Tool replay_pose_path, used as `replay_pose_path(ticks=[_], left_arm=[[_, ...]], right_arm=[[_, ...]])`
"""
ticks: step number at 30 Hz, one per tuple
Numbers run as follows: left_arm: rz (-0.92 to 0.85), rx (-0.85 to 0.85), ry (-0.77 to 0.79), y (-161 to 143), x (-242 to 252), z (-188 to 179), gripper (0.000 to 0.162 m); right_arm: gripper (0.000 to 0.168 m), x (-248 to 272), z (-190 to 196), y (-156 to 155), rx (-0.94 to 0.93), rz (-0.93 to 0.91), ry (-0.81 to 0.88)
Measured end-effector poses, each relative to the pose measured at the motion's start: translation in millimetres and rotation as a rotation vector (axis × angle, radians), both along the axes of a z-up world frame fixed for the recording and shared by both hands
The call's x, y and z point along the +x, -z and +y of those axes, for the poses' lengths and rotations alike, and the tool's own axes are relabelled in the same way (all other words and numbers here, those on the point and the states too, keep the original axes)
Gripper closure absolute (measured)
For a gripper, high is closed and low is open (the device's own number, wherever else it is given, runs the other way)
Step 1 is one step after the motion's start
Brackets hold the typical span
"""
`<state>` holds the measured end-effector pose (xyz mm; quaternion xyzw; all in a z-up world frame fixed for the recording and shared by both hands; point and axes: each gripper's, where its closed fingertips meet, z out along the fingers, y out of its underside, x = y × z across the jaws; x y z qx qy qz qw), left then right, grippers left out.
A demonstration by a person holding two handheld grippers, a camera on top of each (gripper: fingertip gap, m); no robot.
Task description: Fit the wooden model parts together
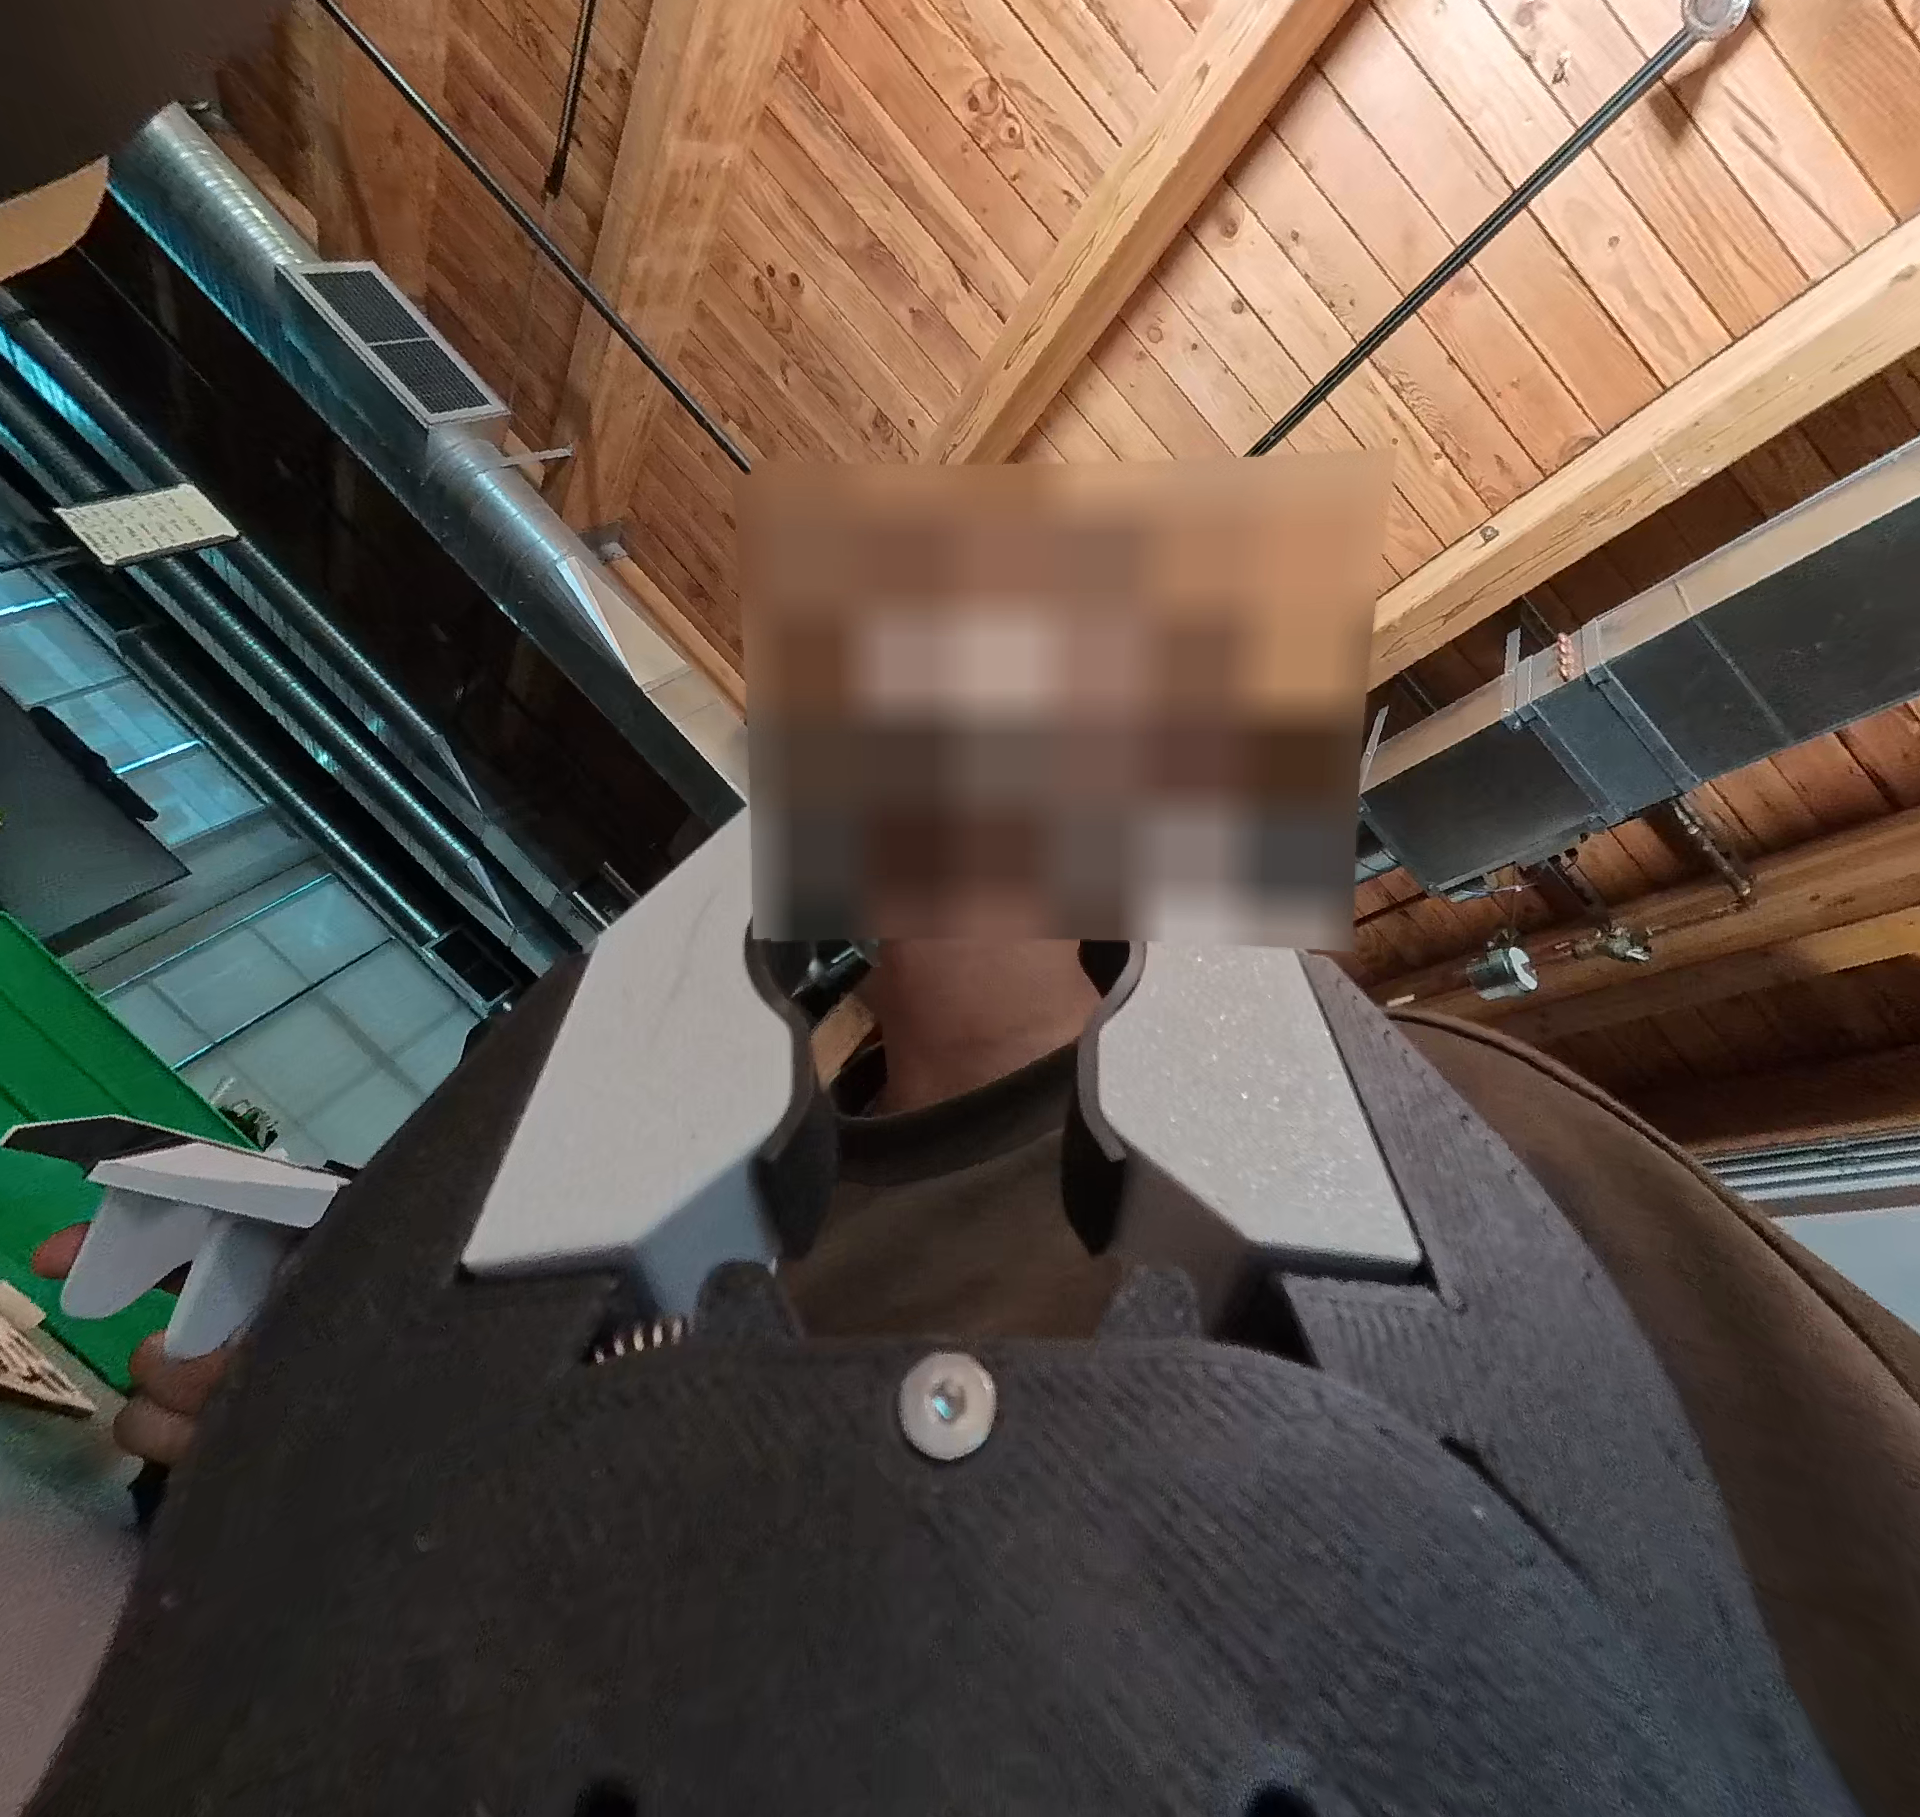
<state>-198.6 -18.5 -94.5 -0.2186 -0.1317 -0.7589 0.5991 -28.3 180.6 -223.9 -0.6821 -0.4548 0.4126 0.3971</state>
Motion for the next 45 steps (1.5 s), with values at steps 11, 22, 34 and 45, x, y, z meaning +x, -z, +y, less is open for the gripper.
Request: replay_pose_path(ticks=[11, 22, 34, 45], left_arm=[[0.651, -0.32, -0.248, 15, 68, 69, 0.116], [1.223, -0.324, -0.86, -17, 151, 144, 0.115], [1.387, -0.31, -0.8, 39, 184, 155, 0.116], [1.43, -0.333, -0.766, 56, 167, 163, 0.116]], right_arm=[[0.131, -1, -1, -6, 0.077, 0.013, 0.023], [0.126, -5, -14, -209, -0.275, 0.799, 0.024], [0.135, 31, 24, -117, 0.162, 0.634, 0.259], [0.12, 12, 34, -86, -0.04, 0.53, 0.166]])
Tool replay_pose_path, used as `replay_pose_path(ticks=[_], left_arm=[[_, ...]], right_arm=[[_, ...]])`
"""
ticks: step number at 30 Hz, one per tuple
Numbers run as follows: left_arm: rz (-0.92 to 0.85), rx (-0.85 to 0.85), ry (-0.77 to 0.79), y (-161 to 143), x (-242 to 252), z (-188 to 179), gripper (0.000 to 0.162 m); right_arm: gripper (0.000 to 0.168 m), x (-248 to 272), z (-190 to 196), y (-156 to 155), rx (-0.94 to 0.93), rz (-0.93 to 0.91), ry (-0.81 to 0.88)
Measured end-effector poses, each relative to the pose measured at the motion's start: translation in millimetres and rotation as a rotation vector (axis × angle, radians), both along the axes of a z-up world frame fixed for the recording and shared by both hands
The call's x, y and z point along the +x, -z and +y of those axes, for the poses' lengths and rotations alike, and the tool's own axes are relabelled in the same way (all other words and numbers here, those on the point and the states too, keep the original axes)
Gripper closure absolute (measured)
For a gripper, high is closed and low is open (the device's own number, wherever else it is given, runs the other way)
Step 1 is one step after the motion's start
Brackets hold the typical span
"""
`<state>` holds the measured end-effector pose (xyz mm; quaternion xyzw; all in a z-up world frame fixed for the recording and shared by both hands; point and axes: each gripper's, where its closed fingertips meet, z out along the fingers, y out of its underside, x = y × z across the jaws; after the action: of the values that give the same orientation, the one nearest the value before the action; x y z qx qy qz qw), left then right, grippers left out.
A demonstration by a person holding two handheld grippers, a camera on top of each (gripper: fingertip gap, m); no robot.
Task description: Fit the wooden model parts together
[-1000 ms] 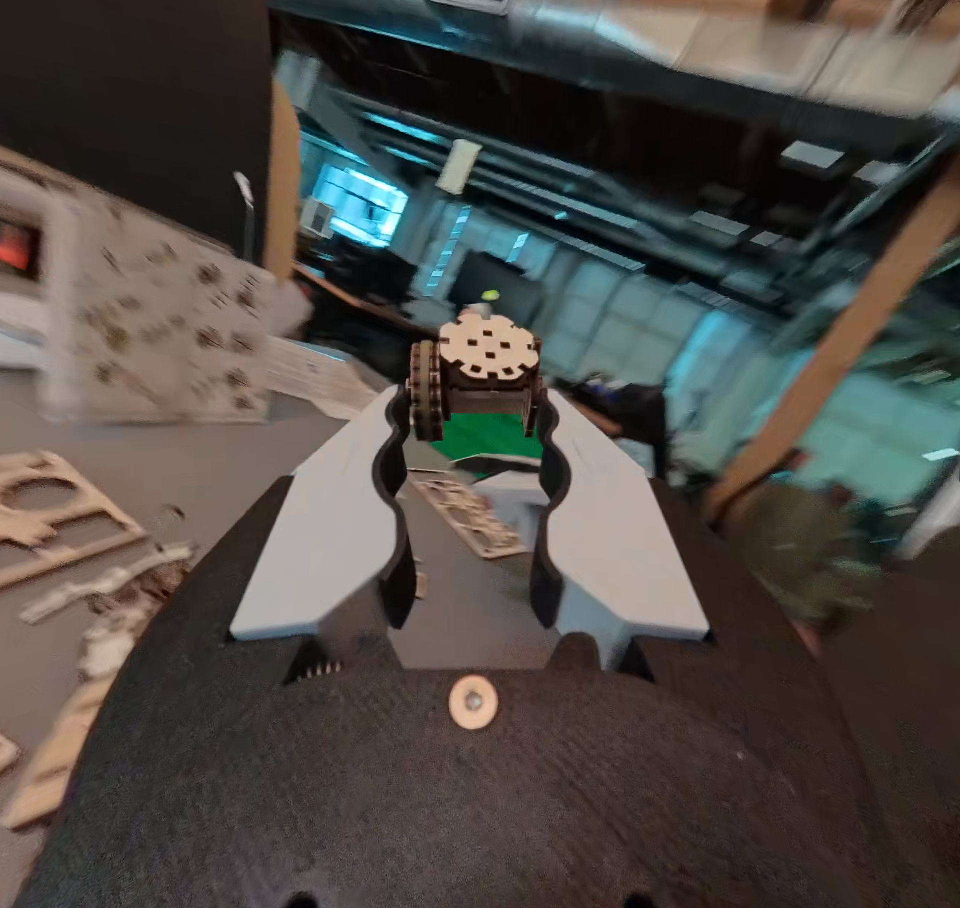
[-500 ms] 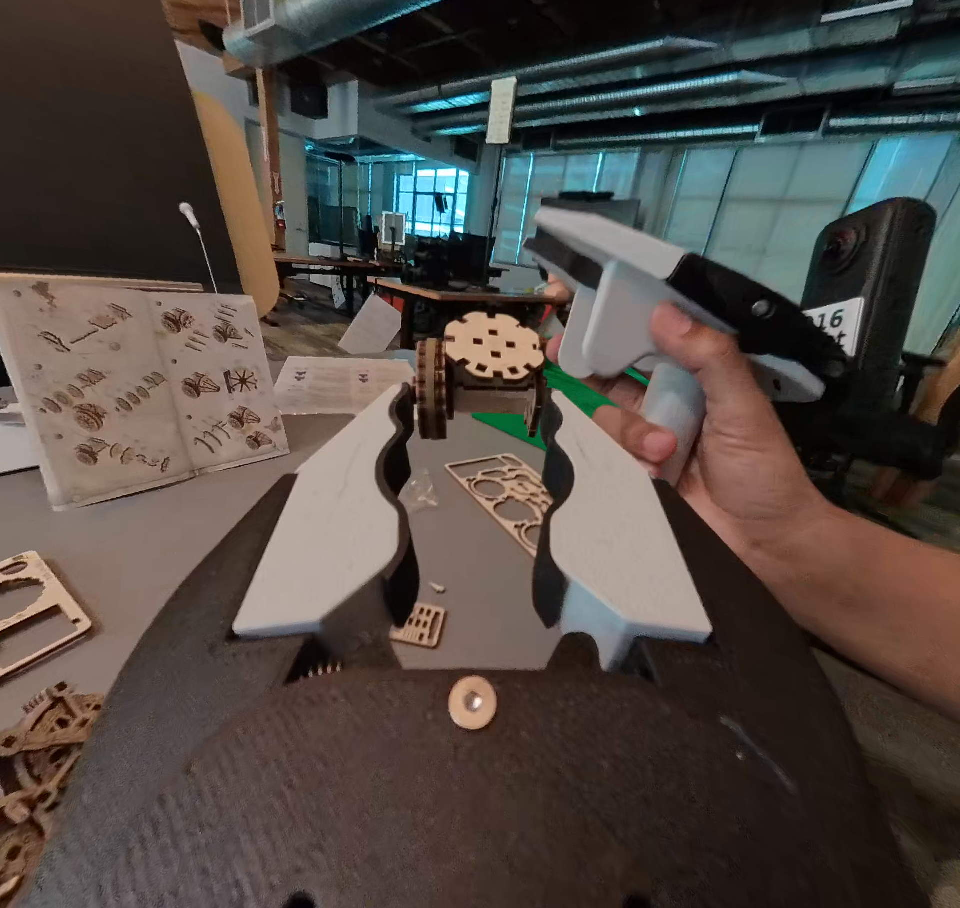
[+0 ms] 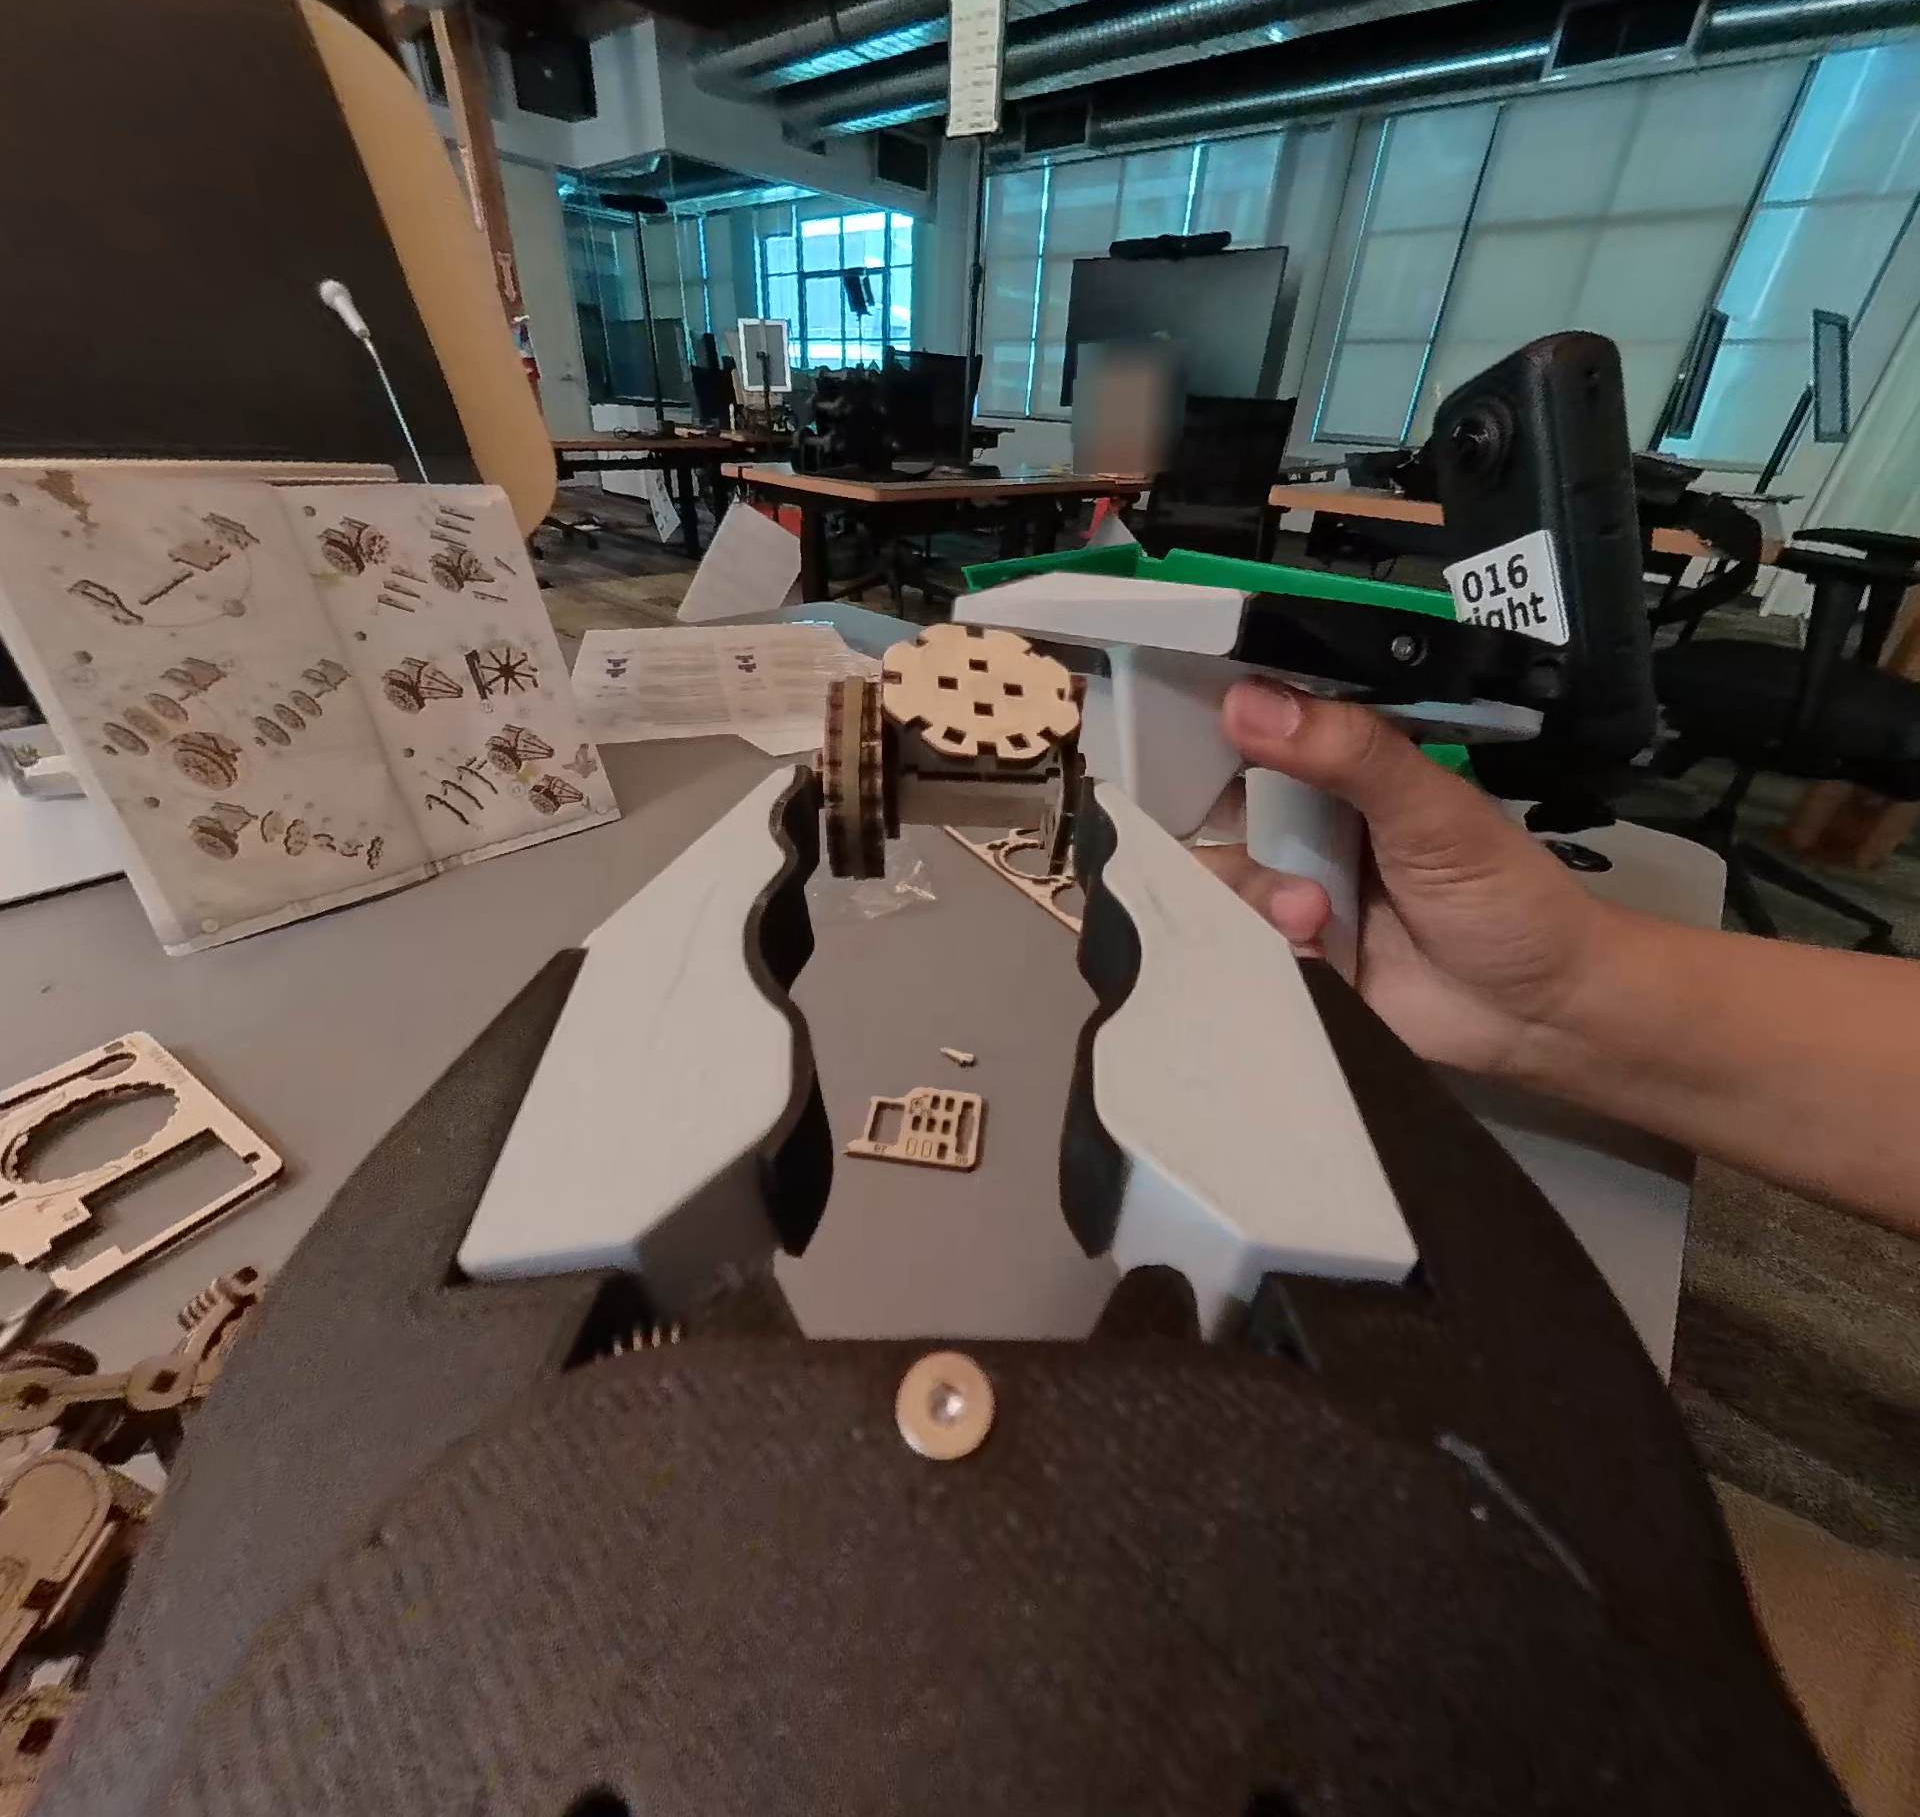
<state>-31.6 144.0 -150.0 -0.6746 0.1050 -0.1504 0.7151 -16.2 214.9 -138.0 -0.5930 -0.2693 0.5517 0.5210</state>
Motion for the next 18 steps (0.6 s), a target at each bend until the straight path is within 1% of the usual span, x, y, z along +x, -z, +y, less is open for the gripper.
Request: replay_pose_path(ticks=[3, 8, 11, 14, 18], left_arm=[[-0.009, -0.008, -0.01, 0, -6, 1, 0.115], [-0.015, -0.022, -0.037, 1, -19, 4, 0.115], [-0.012, -0.031, -0.042, 2, -21, 5, 0.116], [0.095, -0.021, -0.055, 5, -18, 4, 0.116], [0.231, -0.003, -0.071, 12, -7, -5, 0.115]], right_arm=[[0.119, -2, -1, 2, -0.001, -0.013, -0.016], [0.12, -4, -4, 4, 0.049, -0.056, -0.024], [0.119, -8, -15, 7, 0.057, -0.071, -0.086], [0.118, -7, -35, 5, 0.014, -0.033, -0.187], [0.116, 8, -51, 2, -0.113, 0.049, -0.269]])
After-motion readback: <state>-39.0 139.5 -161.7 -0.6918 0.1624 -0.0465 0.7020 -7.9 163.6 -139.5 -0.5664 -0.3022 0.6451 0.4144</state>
